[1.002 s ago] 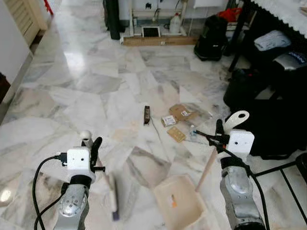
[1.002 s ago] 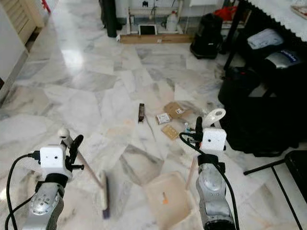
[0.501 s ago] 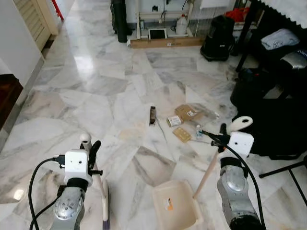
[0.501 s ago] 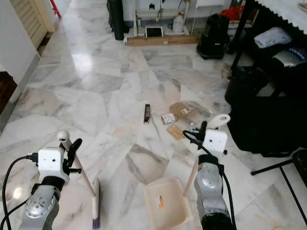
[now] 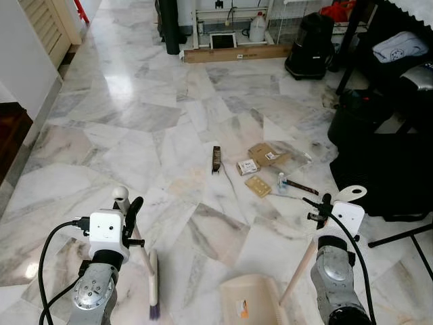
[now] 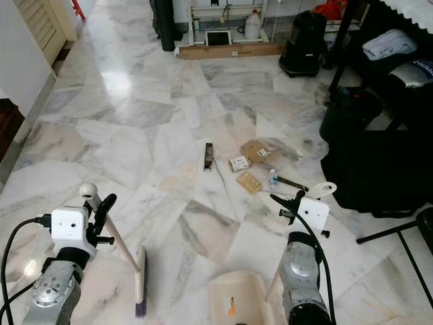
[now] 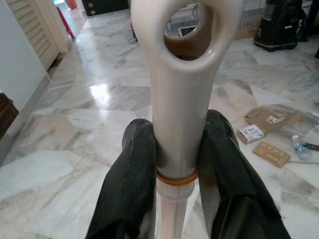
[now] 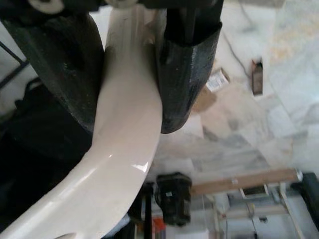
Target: Sweep floor
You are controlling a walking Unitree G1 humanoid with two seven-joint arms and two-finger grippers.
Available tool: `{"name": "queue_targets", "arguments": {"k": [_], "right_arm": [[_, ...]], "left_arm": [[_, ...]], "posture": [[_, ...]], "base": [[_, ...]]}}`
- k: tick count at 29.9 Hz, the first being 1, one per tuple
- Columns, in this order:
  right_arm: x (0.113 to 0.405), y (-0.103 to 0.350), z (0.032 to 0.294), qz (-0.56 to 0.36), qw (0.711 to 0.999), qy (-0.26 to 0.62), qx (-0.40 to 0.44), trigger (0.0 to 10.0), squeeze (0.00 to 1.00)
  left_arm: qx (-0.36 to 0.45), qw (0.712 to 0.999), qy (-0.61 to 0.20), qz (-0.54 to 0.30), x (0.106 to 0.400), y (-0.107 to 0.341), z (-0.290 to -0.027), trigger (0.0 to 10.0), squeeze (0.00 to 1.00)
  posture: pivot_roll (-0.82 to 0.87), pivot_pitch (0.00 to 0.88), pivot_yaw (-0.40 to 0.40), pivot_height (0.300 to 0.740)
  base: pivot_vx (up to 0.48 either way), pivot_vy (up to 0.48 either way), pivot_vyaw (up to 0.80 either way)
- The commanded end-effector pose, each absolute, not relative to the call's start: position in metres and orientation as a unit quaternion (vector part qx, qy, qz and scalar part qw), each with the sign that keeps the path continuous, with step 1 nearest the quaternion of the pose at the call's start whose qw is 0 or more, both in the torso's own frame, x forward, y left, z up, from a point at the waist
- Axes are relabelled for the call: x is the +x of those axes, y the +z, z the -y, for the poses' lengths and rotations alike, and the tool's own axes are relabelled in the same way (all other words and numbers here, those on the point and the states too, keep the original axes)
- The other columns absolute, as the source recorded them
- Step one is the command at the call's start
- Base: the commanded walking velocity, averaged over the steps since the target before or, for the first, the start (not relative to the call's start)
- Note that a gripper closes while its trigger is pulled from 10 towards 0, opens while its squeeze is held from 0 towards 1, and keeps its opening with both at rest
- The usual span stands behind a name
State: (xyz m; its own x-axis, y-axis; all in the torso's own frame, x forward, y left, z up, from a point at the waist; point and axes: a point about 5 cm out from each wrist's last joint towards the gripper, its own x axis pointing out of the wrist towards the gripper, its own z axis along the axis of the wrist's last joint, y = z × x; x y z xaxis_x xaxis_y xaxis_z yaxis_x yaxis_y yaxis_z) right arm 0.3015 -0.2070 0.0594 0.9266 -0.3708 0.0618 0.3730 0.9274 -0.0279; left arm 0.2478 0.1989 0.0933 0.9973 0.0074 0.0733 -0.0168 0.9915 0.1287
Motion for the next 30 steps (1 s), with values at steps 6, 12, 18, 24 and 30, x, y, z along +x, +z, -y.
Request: {"name": "queue_targets", "arguments": {"k": [6,12,18,24,30], "right_arm": [[0.303,0.069,0.206,0.076,0.979,-0.188,-0.019,10.0,0.0],[0.299,0.059,0.198,0.062,0.982,-0.176,-0.042,10.0,0.0],[0.283,0.036,0.191,0.019,0.985,-0.168,-0.044,10.0,0.0],[0.281,0.033,0.191,0.017,0.984,-0.169,-0.048,10.0,0.0],[0.286,0.04,0.193,0.033,0.984,-0.171,-0.043,10.0,0.0]], "left_arm": [[0.069,0.996,0.005,0.05,0.246,0.101,-0.2,10.0,0.0],[0.068,0.996,0.001,0.054,0.247,0.102,-0.199,10.0,0.0],[0.063,0.996,-0.006,0.059,0.246,0.104,-0.196,10.0,0.0],[0.063,0.996,-0.007,0.059,0.245,0.104,-0.197,10.0,0.0],[0.062,0.996,-0.009,0.061,0.246,0.105,-0.196,10.0,0.0]], "posture": [[0.06,0.175,0.023,0.74],[0.06,0.18,0.031,0.74],[0.07,0.185,0.036,0.74],[0.06,0.188,0.04,0.74],[0.06,0.186,0.039,0.74]], "base": [[0.0,0.0,0.0],[0.0,0.0,0.0],[0.0,0.0,0.0],[0.0,0.0,0.0],[0.0,0.0,0.0]]}}
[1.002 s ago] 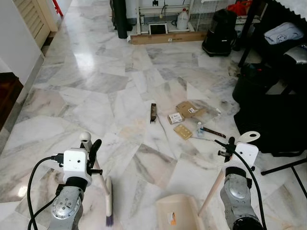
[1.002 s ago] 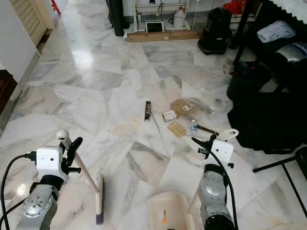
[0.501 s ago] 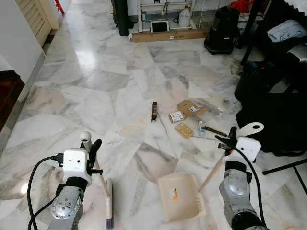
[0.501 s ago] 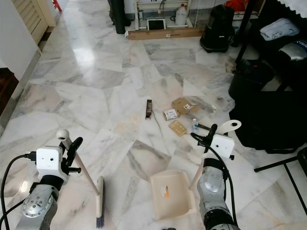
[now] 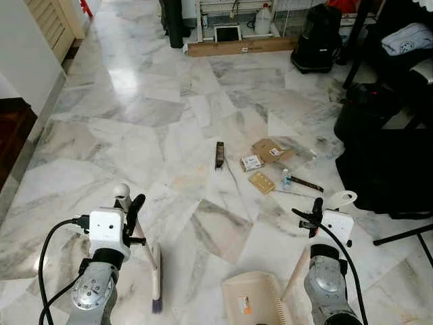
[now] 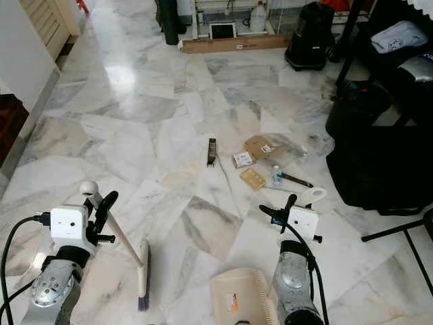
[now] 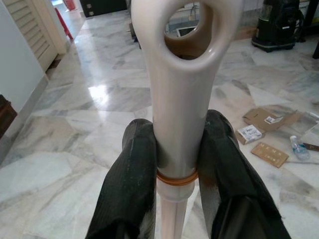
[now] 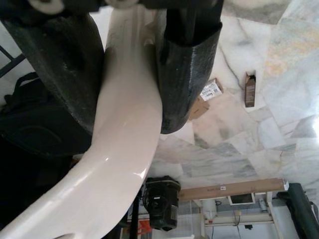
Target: Sweep floor
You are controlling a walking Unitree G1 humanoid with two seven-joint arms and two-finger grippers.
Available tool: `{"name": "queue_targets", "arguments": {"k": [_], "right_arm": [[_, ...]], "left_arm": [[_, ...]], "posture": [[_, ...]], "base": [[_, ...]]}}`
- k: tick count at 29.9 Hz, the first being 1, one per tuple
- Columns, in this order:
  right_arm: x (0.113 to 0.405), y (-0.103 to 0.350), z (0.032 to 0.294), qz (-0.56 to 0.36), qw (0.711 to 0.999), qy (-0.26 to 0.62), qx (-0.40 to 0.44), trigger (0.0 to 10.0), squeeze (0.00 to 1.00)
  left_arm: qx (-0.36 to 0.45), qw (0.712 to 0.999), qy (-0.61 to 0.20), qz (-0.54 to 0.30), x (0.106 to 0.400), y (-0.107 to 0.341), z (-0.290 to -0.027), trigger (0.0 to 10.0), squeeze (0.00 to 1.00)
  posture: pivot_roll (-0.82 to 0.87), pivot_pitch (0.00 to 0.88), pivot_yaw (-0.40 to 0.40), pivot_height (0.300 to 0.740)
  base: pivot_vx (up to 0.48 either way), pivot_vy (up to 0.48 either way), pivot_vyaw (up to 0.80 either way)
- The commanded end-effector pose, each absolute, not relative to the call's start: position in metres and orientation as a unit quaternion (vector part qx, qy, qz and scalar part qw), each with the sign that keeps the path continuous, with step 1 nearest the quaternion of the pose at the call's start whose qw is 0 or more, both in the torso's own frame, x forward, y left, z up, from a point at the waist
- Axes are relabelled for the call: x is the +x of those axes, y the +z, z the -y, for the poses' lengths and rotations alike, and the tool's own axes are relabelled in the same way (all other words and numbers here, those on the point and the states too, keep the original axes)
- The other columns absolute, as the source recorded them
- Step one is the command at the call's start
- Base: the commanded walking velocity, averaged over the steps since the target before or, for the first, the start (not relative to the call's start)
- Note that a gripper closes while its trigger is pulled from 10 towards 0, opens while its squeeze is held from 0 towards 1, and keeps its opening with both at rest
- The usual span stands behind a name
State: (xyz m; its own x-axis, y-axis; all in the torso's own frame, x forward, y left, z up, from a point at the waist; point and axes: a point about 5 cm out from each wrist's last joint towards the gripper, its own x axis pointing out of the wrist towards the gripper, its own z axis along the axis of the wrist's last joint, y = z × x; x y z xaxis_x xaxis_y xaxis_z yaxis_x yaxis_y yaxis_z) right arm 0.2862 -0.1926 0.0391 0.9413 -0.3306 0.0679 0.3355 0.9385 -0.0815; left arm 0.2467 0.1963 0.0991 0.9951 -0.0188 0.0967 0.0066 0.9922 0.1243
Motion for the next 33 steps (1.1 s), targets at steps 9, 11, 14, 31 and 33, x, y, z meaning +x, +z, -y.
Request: {"name": "queue_targets", "arguments": {"k": [9,11,14,31,33], "right_arm": [[0.296,0.056,0.195,0.069,0.981,-0.177,-0.05,10.0,0.0],[0.298,0.059,0.195,0.077,0.98,-0.177,-0.047,10.0,0.0],[0.299,0.061,0.194,0.082,0.98,-0.175,-0.044,10.0,0.0],[0.293,0.051,0.196,0.062,0.98,-0.183,-0.048,10.0,0.0],[0.294,0.053,0.196,0.064,0.98,-0.184,-0.047,10.0,0.0]], "left_arm": [[0.063,0.996,-0.007,0.065,0.246,0.107,-0.197,10.0,0.0],[0.063,0.996,-0.007,0.065,0.246,0.107,-0.197,10.0,0.0],[0.063,0.996,-0.007,0.065,0.246,0.107,-0.198,10.0,0.0],[0.06,0.996,-0.014,0.069,0.246,0.108,-0.196,10.0,0.0],[0.059,0.996,-0.014,0.069,0.246,0.108,-0.196,10.0,0.0]], "posture": [[0.07,0.186,0.038,0.74],[0.07,0.186,0.038,0.74],[0.07,0.187,0.04,0.74],[0.07,0.188,0.041,0.74],[0.07,0.188,0.041,0.74]], "base": [[0.0,0.0,0.0],[0.0,0.0,0.0],[0.0,0.0,0.0],[0.0,0.0,0.0],[0.0,0.0,0.0]]}}
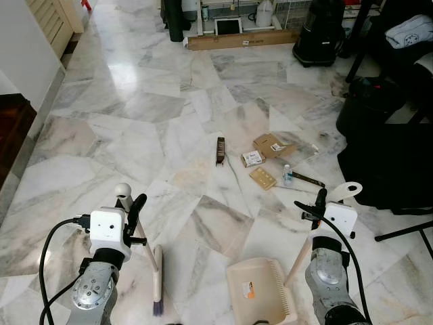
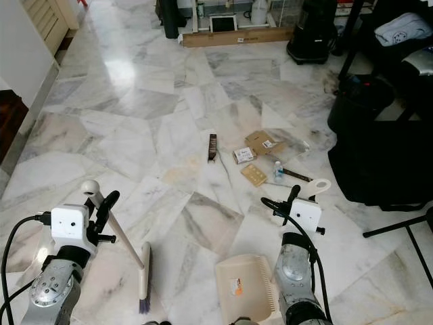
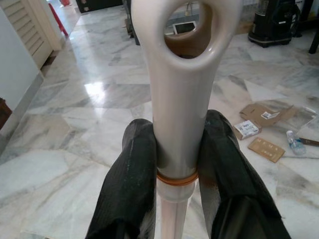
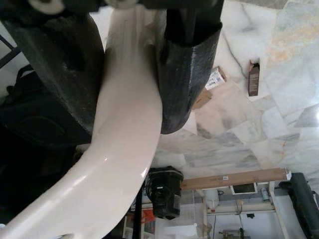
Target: Sweep floor
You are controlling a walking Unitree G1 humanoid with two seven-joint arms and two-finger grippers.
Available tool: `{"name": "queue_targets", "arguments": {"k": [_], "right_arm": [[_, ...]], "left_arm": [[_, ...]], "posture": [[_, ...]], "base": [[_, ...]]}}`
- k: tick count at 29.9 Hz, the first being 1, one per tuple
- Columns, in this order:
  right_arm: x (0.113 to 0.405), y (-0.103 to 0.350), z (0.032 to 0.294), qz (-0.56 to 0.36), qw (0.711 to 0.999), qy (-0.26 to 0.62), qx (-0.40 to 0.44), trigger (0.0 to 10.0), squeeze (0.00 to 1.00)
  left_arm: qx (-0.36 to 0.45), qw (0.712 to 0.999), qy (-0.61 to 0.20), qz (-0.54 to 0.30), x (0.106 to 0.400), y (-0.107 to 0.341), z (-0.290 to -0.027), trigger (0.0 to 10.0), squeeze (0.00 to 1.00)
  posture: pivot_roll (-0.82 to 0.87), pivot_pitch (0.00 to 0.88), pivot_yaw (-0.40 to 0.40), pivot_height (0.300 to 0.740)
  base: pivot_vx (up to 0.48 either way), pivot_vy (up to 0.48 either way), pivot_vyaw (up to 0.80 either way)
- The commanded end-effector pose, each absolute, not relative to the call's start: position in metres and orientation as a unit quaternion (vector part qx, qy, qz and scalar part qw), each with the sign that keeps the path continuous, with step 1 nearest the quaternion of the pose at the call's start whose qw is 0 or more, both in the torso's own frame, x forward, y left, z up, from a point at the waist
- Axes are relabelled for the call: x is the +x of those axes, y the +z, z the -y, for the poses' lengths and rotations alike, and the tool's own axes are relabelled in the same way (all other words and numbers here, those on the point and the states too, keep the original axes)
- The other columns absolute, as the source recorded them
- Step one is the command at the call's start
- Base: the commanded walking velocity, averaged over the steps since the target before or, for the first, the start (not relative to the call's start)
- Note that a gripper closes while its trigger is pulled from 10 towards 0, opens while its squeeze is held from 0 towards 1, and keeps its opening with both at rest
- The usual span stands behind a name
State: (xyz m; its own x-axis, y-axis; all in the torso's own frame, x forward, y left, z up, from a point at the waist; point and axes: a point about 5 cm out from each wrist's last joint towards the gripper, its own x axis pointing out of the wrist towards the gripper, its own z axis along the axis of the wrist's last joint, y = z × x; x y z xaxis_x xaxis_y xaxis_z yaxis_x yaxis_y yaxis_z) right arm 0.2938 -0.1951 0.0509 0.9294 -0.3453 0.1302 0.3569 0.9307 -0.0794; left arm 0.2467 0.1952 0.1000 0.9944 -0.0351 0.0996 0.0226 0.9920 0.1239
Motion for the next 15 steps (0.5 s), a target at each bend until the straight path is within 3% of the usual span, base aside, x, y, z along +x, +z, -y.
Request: {"name": "queue_targets", "arguments": {"k": [1,15], "right_arm": [[0.2949,0.0548,0.1972,0.069,0.979,-0.186,-0.046,10.0,0.0],[0.2964,0.0595,0.1964,0.085,0.978,-0.188,-0.041,10.0,0.0]], "left_arm": [[0.06,0.996,-0.014,0.07,0.2455,0.1082,-0.196,10.0,0.0],[0.06,0.996,-0.014,0.072,0.2449,0.1088,-0.1965,10.0,0.0]], "posture": [[0.07,0.188,0.041,0.74],[0.07,0.191,0.042,0.74]], "base": [[0.0,0.0,0.0],[0.0,0.0,0.0]]}}
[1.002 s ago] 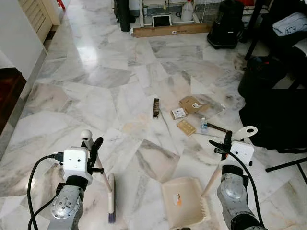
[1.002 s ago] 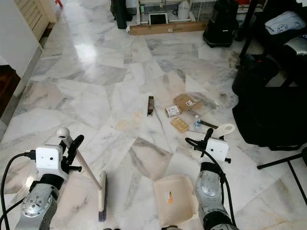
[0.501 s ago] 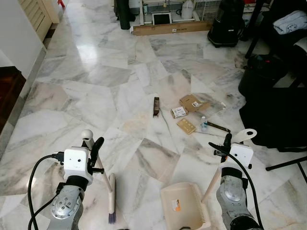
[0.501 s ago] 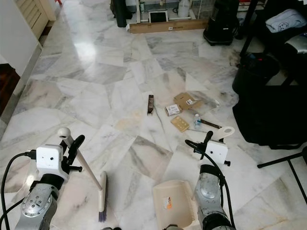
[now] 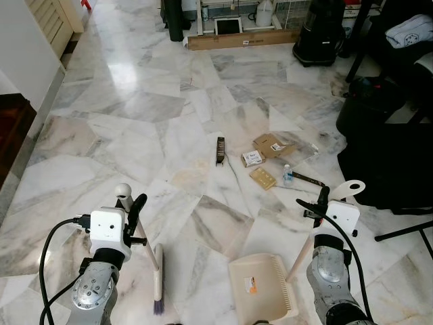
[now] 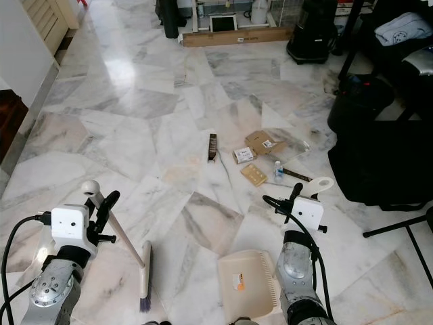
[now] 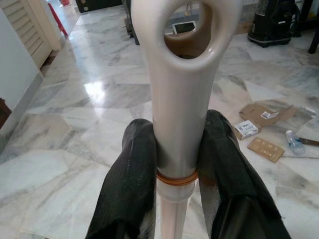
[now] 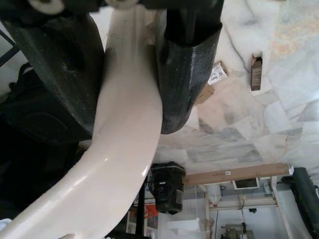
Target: Sweep floor
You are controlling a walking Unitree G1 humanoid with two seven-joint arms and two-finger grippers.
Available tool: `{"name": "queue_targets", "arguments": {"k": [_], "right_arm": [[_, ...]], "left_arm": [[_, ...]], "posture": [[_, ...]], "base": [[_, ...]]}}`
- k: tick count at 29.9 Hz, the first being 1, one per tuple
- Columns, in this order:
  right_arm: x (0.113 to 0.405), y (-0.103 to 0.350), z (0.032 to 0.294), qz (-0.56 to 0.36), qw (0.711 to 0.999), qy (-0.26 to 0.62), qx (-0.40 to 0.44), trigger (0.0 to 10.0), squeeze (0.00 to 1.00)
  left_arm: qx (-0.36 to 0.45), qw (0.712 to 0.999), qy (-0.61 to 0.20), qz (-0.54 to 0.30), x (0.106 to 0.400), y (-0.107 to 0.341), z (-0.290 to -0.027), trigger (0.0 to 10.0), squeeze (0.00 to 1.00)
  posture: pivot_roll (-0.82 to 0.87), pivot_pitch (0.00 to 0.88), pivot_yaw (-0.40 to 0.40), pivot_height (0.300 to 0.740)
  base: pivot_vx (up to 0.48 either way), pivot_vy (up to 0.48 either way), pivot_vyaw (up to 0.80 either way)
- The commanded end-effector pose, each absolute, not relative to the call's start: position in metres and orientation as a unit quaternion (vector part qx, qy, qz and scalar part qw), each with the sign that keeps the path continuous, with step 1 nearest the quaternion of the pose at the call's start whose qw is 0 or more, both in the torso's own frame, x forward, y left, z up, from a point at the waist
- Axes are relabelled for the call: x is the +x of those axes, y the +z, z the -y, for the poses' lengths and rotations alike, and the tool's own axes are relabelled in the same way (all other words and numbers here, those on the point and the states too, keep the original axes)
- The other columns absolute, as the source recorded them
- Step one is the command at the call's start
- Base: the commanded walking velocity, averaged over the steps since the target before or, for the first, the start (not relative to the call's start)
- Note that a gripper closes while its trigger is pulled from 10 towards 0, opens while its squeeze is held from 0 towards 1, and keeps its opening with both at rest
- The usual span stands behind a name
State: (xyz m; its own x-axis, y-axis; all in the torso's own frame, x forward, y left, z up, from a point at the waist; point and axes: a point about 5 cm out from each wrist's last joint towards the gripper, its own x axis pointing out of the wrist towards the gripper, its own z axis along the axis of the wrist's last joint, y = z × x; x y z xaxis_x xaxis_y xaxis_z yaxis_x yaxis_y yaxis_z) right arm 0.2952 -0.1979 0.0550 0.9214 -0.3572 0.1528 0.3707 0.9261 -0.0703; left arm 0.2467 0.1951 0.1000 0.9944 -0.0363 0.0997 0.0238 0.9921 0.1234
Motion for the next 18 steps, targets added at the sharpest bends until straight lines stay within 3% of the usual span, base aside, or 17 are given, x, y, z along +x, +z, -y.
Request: {"name": "queue_targets", "arguments": {"k": [1,18], "right_arm": [[0.2979,0.063,0.1963,0.094,0.977,-0.19,-0.04,10.0,0.0],[0.2999,0.0663,0.1949,0.103,0.976,-0.188,-0.034,10.0,0.0]], "left_arm": [[0.061,0.995,-0.014,0.072,0.2451,0.1089,-0.1966,10.0,0.0],[0.061,0.995,-0.015,0.076,0.2454,0.11,-0.1961,10.0,0.0]], "posture": [[0.07,0.191,0.044,0.74],[0.07,0.194,0.043,0.74]], "base": [[0.0,0.0,0.0],[0.0,0.0,0.0]]}}
